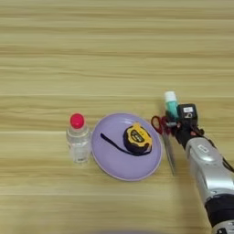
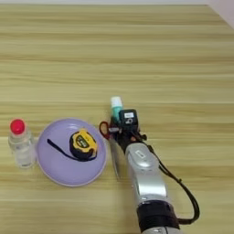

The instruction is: Move the objects on the table

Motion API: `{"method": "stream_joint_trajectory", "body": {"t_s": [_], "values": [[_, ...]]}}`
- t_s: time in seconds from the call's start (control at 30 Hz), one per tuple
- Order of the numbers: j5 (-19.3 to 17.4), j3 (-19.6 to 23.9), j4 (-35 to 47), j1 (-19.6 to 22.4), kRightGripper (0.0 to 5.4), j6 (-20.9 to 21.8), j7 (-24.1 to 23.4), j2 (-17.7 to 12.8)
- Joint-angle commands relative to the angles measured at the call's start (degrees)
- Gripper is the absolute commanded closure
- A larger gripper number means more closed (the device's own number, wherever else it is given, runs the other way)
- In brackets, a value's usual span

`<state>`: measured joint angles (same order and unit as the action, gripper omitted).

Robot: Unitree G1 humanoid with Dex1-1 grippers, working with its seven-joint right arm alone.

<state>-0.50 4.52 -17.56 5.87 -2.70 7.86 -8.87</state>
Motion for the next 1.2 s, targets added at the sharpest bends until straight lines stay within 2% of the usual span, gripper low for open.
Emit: {"method": "stream_joint_trajectory", "body": {"t_s": [0.03, 0.47, 0.73, 0.93, 1.07, 1.2], "values": [[-0.21, -2.49, 9.65, -0.77, 3.74, 0.62, 1.43, 0.57], [-2.07, -7.65, 24.11, -7.95, 3.74, -6.04, 4.99, 3.17], [-2.42, -12.02, 30.45, -11.69, 3.74, -10.44, 7.52, 3.17], [-1.72, -15.08, 32.93, -13.70, 3.74, -12.43, 9.06, 2.57], [-0.71, -16.61, 32.06, -14.21, 3.74, -12.93, 9.40, 1.86], [0.50, -17.65, 30.39, -14.36, 3.74, -15.27, 9.75, 0.71]]}}
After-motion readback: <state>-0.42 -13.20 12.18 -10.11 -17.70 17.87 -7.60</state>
